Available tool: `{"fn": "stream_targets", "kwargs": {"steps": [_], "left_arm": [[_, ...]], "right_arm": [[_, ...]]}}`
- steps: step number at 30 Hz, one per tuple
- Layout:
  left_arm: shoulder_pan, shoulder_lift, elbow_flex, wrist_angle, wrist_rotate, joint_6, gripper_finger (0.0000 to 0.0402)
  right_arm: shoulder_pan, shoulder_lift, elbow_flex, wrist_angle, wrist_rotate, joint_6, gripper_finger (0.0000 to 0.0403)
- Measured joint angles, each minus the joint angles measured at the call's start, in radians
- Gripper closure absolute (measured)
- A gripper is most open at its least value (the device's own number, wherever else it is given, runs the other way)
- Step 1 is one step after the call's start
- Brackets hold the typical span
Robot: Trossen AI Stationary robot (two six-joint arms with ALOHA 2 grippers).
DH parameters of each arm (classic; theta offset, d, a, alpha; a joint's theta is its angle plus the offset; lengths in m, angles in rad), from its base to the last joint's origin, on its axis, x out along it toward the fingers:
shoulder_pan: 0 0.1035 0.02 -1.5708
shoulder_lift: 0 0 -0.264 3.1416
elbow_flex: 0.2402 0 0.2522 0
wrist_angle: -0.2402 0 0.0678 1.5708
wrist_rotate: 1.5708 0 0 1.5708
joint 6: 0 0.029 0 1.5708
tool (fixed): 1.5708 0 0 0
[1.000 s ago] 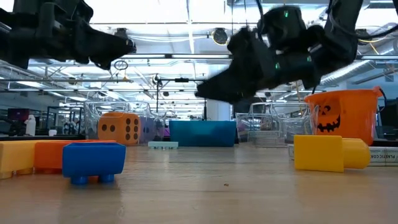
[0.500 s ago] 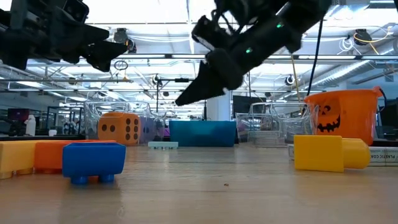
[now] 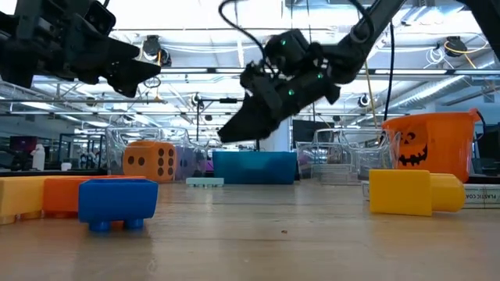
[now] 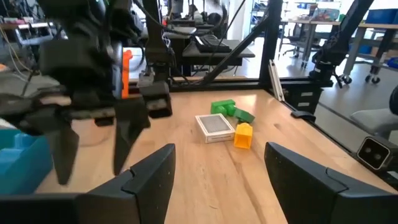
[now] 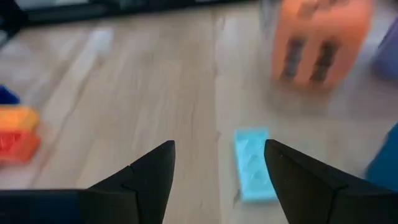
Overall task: Pick & Place Toys
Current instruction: Put the light blue game piece into the blue bin
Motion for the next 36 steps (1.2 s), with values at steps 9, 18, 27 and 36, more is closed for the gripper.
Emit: {"fn": "stream_targets", "kwargs": {"steps": [9, 18, 27, 36], "left_arm": [[0.000, 0.000, 0.000, -0.024, 0.005, -0.027, 0.0148], [0.000, 0.000, 0.001, -0.047, 0.005, -0.023, 0.0149], [0.000, 0.000, 0.001, -0.046, 0.005, -0.022, 0.0149], [0.000, 0.000, 0.001, -0.048, 0.003, -0.022, 0.0149]], "right_arm": [[0.029, 0.152, 0.114, 0.024, 0.013, -0.054, 0.0115], [0.026, 0.205, 0.162, -0.015, 0.138, -0.106, 0.0108], [0.004, 0.240, 0.161, -0.043, 0.145, -0.094, 0.0108], [-0.001, 0.242, 0.164, -0.073, 0.191, -0.099, 0.0120]]}}
